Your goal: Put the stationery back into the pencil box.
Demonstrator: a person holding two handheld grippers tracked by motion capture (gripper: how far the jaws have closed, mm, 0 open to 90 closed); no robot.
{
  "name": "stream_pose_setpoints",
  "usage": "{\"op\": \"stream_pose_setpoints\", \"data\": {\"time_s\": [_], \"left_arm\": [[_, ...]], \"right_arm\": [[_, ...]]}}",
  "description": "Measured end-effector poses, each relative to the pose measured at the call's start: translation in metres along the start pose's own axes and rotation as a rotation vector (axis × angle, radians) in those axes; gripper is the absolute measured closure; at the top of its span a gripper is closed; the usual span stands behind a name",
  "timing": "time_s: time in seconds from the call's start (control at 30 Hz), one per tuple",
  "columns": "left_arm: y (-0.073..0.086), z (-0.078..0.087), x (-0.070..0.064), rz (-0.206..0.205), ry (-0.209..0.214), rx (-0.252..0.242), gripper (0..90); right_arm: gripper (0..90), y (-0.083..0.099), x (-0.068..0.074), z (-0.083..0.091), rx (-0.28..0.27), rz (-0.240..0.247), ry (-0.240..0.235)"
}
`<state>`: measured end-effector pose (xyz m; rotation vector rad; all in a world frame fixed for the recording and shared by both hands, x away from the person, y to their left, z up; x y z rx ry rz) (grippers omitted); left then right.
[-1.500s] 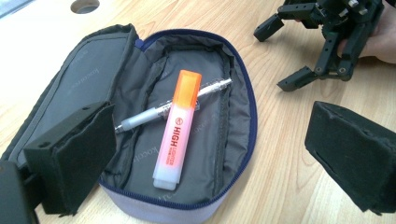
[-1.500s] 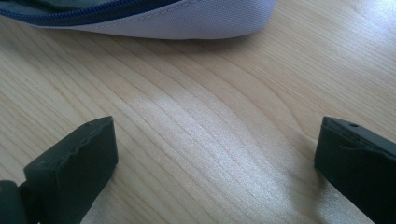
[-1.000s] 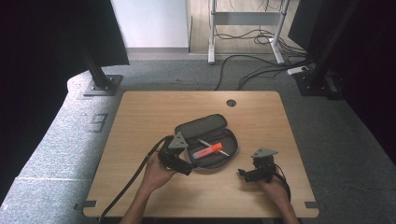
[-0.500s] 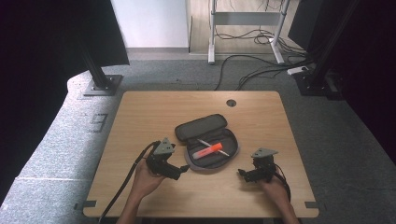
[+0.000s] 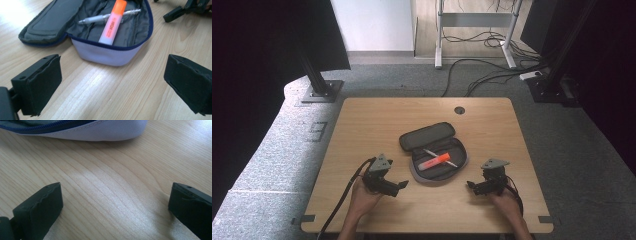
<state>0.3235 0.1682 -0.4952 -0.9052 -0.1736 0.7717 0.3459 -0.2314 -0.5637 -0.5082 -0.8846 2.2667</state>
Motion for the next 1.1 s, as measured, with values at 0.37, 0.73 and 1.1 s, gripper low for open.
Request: {"op": "stream_pose_setpoints", "data": {"time_s": [0.37,0.73,1.1], "left_arm": [[0.016,-0.011,0.006,0.008,-0.022,0.026,1.3],[0.029,-0.027,0.011,0.011,-0.049,0.085,0.9],[0.04,-0.045,0.018,0.023,-0.102,0.161,0.0]], "right_arm": [[0.0,0.0,0.0,0.0,0.001,0.001,0.0],[0.0,0.0,0.0,0.0,0.001,0.001,0.0],[0.0,0.0,0.0,0.0,0.001,-0.001,-0.001]]}}
Point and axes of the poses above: each handheld gripper's, and its own axes: z roughly backward along the jaws, y roughly out of its underside, x roughly to its left, the point moved 1 cm from there along -z, roughly forward along the jaws, and after that the axes turned 10 degrees about z, right-handed, at the moved point
